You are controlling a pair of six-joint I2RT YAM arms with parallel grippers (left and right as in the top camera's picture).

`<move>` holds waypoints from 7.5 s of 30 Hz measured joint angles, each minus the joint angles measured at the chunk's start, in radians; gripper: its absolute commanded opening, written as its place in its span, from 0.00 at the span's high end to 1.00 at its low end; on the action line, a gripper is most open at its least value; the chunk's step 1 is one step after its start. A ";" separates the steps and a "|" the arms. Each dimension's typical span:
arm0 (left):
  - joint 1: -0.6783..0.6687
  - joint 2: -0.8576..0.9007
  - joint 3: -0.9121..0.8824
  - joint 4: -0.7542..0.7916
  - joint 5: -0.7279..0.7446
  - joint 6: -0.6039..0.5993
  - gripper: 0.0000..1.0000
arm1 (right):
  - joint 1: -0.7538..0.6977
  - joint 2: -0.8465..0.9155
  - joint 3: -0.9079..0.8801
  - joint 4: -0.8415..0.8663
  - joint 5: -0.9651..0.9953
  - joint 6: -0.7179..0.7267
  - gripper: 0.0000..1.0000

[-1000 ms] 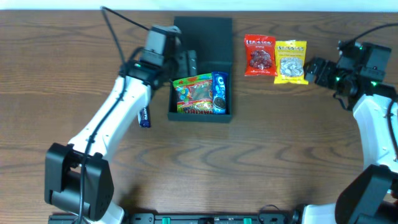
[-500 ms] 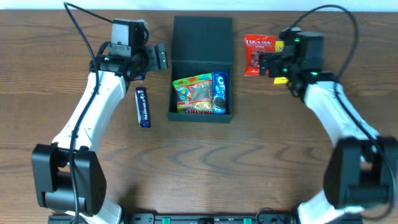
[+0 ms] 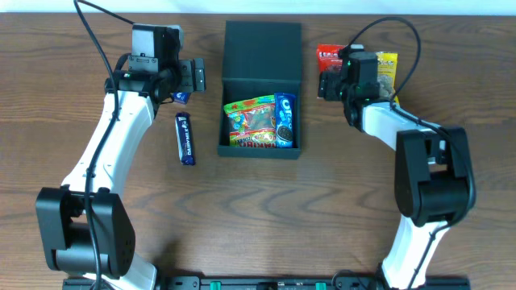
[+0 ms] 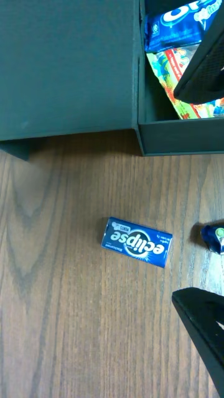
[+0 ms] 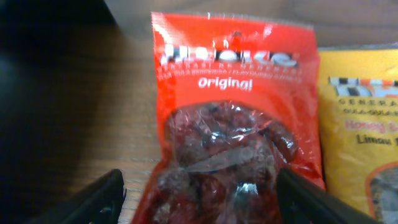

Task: Pack container
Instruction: 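Grasp the red Hacks bag with the right gripper and lift, then lower the red bag into the box and open the right gripper, then grasp the yellow candy bag with the right gripper and lift, then place the yellow bag into the box and release, then grasp the blue Eclipse mints tin with the left gripper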

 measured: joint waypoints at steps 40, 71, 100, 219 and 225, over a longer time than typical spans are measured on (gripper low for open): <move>0.217 0.000 0.000 0.108 -0.004 0.022 0.05 | 0.117 -0.246 0.056 -0.391 -0.807 -0.800 0.99; 0.217 -0.003 0.000 0.106 -0.003 0.023 0.05 | 0.132 -0.376 0.053 -0.097 -0.373 -0.486 0.01; 0.217 -0.003 0.000 0.102 -0.003 0.023 0.05 | -0.182 -0.039 0.061 -0.337 0.087 -0.039 0.50; 0.138 0.104 0.000 0.026 0.043 0.207 0.05 | 0.122 -0.343 0.056 -0.086 -0.561 -0.322 0.10; 0.128 0.240 0.000 0.026 0.051 0.283 0.04 | 0.009 -0.346 0.056 -0.113 -0.590 -0.148 0.01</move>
